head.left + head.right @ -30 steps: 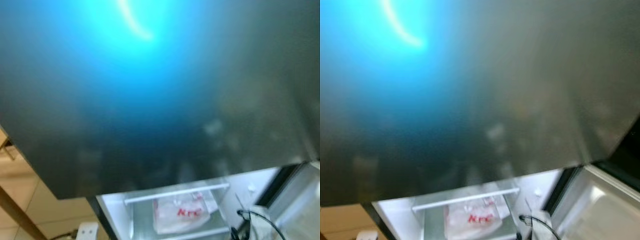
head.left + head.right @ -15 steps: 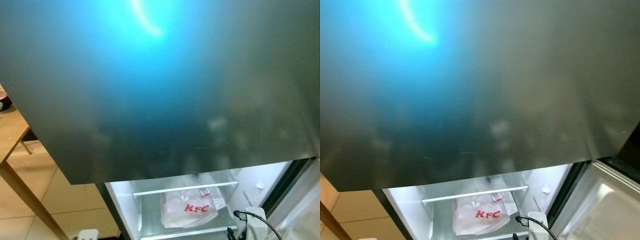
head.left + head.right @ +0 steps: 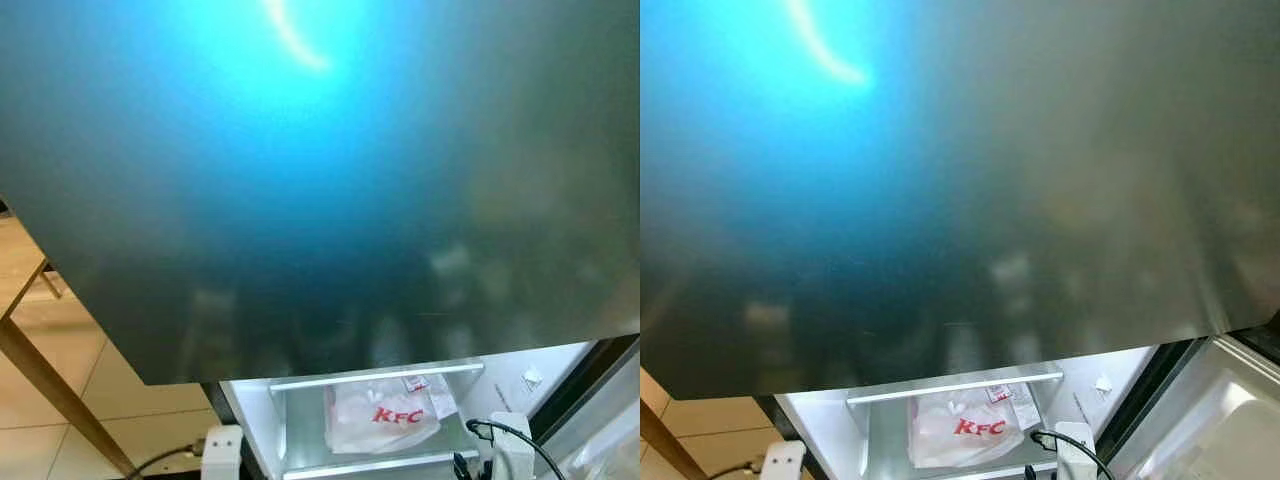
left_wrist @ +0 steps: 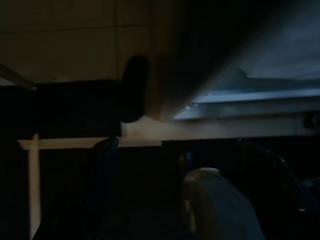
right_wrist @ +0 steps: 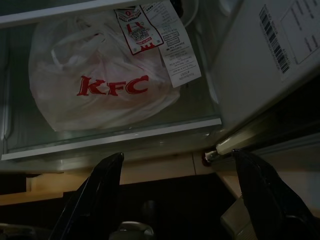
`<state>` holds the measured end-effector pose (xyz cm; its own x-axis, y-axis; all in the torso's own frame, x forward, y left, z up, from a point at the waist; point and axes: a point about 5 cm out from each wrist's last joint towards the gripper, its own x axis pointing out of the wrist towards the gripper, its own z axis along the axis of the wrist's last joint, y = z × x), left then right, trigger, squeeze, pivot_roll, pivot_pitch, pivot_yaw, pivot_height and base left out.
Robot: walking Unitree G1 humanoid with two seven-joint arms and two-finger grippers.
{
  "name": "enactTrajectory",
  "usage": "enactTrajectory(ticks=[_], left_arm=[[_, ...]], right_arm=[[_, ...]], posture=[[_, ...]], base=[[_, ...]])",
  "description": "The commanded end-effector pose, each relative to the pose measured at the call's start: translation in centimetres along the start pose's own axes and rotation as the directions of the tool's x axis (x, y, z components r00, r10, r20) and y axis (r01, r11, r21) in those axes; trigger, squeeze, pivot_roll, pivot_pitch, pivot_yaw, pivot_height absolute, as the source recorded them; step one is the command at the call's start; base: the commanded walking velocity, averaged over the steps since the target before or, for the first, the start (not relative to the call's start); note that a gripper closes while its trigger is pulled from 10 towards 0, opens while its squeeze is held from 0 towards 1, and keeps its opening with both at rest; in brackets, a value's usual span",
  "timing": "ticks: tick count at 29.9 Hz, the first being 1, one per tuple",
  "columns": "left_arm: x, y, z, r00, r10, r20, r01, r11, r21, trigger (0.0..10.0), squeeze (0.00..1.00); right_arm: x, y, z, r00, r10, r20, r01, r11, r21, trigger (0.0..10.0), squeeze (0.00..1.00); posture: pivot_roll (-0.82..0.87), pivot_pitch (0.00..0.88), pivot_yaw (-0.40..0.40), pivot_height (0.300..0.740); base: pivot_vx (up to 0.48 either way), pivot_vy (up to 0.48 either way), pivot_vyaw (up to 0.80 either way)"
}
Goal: Restocking fridge
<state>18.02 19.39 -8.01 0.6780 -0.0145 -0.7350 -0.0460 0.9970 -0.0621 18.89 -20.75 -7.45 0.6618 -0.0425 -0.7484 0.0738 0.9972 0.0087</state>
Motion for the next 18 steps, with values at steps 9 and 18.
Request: enactTrajectory(ticks=[9,18], left_arm=[[-0.1,0.95,0.31,1.0,0.013,0.008,-0.013,1.0,0.002,10.0,0.0],[-0.13,0.85,0.09,1.0,0.002,-0.007,-0.001,1.0,0.014,10.0,0.0]], right_arm=[[0.01,-0.12,0.07,1.0,-0.011,0.002,0.011,1.0,0.01,10.0,0.0],[0.02,-0.04,0.03,1.0,-0.011,-0.001,0.011,1.0,0.012,10.0,0.0]], posture=[[-0.03,0.059,0.033,0.738],[-0.03,0.064,0.036,0.738]], base=[[0.0,0.0,0.0],[-0.088,0.0,0.0]])
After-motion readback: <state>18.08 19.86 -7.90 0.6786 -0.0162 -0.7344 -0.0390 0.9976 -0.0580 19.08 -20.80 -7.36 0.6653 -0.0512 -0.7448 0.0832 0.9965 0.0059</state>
